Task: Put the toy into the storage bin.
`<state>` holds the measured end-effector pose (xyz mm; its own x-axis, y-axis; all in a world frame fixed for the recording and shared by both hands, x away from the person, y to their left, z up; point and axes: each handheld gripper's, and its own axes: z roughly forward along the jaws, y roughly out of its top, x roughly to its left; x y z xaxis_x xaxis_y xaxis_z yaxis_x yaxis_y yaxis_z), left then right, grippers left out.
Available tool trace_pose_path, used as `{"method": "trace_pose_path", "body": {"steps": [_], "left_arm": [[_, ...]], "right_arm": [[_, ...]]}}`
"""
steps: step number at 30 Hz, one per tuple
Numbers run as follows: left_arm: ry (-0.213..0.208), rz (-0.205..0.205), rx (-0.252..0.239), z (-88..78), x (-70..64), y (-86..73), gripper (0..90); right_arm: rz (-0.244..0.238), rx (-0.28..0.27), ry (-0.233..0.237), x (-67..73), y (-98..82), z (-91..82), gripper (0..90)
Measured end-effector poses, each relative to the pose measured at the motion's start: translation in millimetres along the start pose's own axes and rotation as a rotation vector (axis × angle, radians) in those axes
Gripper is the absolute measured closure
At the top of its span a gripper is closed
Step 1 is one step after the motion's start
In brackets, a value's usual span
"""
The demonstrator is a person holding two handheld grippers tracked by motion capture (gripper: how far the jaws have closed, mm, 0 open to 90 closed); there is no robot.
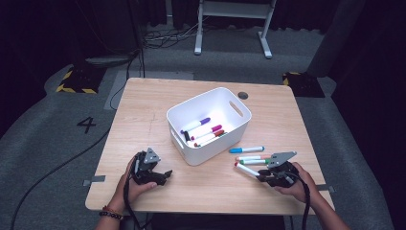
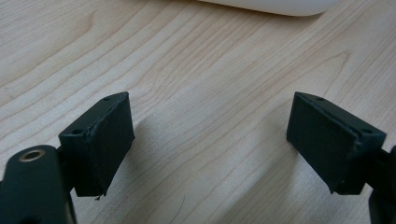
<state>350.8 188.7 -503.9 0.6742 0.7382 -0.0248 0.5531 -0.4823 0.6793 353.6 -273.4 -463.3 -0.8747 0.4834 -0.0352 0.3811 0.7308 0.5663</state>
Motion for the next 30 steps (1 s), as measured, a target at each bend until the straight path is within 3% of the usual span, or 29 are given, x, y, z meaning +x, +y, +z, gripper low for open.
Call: {"method": "trace_pose_path", "body": {"steps": [11, 17, 30], "left_arm": [[-0.001, 0.0, 0.0, 0.0, 0.1, 0.0, 14.9], [-0.001, -0.004, -0.002, 0.3, -0.1, 0.1, 14.9], [-0.001, -0.006, -0.003, 0.3, -0.2, 0.1, 14.9]], "right_arm": [[0.027, -0.134, -0.002, 0.7, 7.2, -36.7, 75.0], [0.031, -0.179, 0.0, -1.1, 14.9, -48.0, 75.0], [0.023, -0.297, -0.031, -10.3, 45.5, -74.6, 75.0]]}}
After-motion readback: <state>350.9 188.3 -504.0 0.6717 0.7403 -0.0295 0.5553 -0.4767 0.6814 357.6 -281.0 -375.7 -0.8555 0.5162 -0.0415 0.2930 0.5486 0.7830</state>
